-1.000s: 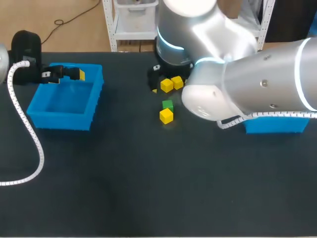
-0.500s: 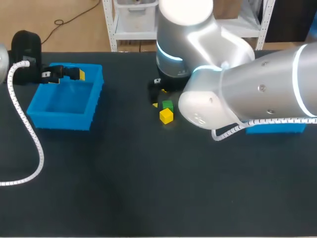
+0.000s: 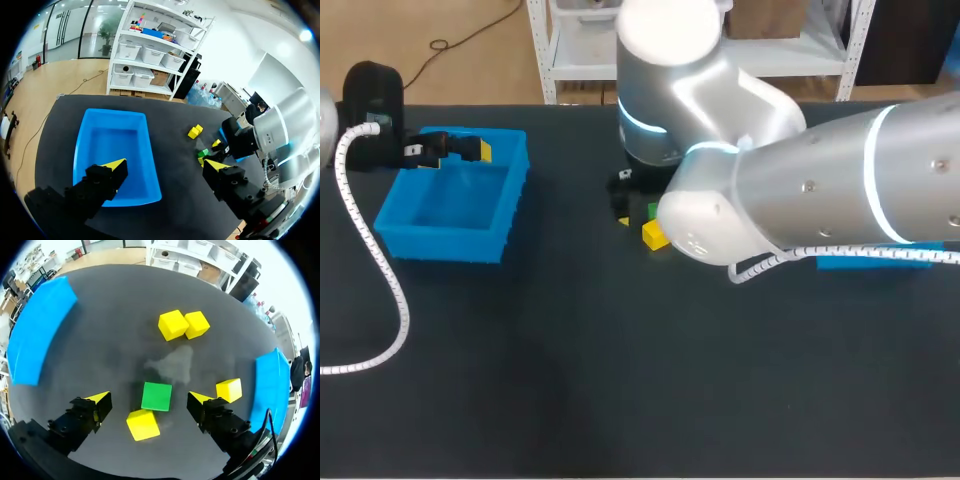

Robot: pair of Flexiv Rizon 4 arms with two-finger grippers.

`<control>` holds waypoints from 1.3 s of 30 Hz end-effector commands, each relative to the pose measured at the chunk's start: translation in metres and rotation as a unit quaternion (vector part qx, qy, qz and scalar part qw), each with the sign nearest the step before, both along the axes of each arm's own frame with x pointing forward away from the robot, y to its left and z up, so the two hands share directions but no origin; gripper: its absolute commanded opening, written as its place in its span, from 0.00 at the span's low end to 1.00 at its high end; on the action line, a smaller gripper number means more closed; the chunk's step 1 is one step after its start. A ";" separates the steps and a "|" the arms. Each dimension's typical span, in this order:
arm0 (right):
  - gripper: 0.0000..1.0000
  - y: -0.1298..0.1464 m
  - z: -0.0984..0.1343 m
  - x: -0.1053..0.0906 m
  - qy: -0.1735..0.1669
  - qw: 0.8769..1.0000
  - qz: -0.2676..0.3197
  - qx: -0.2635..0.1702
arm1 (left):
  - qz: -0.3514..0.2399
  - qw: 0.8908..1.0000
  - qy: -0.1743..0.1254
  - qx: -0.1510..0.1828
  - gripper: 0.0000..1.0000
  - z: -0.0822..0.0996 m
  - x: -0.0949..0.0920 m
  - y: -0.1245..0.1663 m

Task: Put the green cubes in the right bin and the yellow cubes in the left bin.

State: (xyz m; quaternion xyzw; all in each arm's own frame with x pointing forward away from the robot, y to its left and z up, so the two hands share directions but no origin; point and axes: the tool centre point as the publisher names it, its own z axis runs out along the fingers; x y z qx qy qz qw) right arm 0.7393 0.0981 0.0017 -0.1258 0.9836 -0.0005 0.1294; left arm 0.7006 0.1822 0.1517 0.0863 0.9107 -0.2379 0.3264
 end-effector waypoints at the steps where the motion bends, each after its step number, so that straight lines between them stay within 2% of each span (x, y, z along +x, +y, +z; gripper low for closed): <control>1: 1.00 0.002 -0.005 0.004 0.008 1.000 -0.001 -0.002 | -0.002 1.000 -0.003 -0.004 1.00 -0.001 0.000 0.002; 4: 1.00 0.001 -0.008 0.003 0.012 1.000 -0.004 -0.004 | -0.002 1.000 -0.003 -0.004 1.00 -0.001 0.000 0.002; 5: 0.96 0.000 -0.009 0.004 0.012 1.000 -0.006 -0.006 | -0.002 1.000 -0.003 -0.004 1.00 -0.001 0.000 0.002; 6: 0.61 -0.001 -0.010 0.004 0.012 1.000 -0.007 -0.006 | -0.002 1.000 -0.003 -0.004 1.00 -0.001 0.000 0.002; 8: 0.33 -0.003 -0.010 0.005 0.010 1.000 -0.010 -0.007 | -0.002 1.000 -0.003 -0.004 1.00 -0.001 0.000 0.002; 9: 0.23 -0.003 -0.010 0.006 0.010 1.000 -0.011 -0.007 | -0.002 1.000 -0.003 -0.004 1.00 -0.001 0.000 0.002; 10: 0.00 -0.004 -0.010 0.006 0.009 1.000 -0.014 -0.006 | -0.002 1.000 -0.003 -0.004 1.00 -0.001 0.000 0.002; 21: 0.00 -0.005 -0.008 0.010 0.004 1.000 -0.018 0.004 | -0.002 1.000 -0.003 -0.004 1.00 -0.001 0.000 0.002; 23: 0.00 -0.006 0.001 0.014 -0.007 1.000 -0.016 0.013 | -0.002 1.000 -0.003 -0.004 1.00 -0.001 0.000 0.002; 27: 0.00 -0.018 0.040 0.028 -0.054 0.998 -0.018 0.038 | -0.002 1.000 -0.003 -0.004 1.00 -0.001 0.000 0.002; 30: 0.00 -0.041 0.072 0.043 -0.089 0.994 -0.035 0.056 | -0.002 1.000 -0.003 -0.004 1.00 -0.001 0.000 0.002; 33: 0.00 -0.076 0.098 0.059 -0.126 0.987 -0.071 0.063 | -0.002 1.000 -0.003 -0.004 1.00 -0.001 0.000 0.002; 36: 0.00 -0.114 0.112 0.072 -0.145 0.981 -0.112 0.066 | -0.002 1.000 -0.003 -0.004 1.00 -0.001 0.000 0.002; 39: 0.00 -0.153 0.116 0.081 -0.155 0.974 -0.153 0.061 | -0.002 1.000 -0.003 -0.004 1.00 -0.001 0.000 0.002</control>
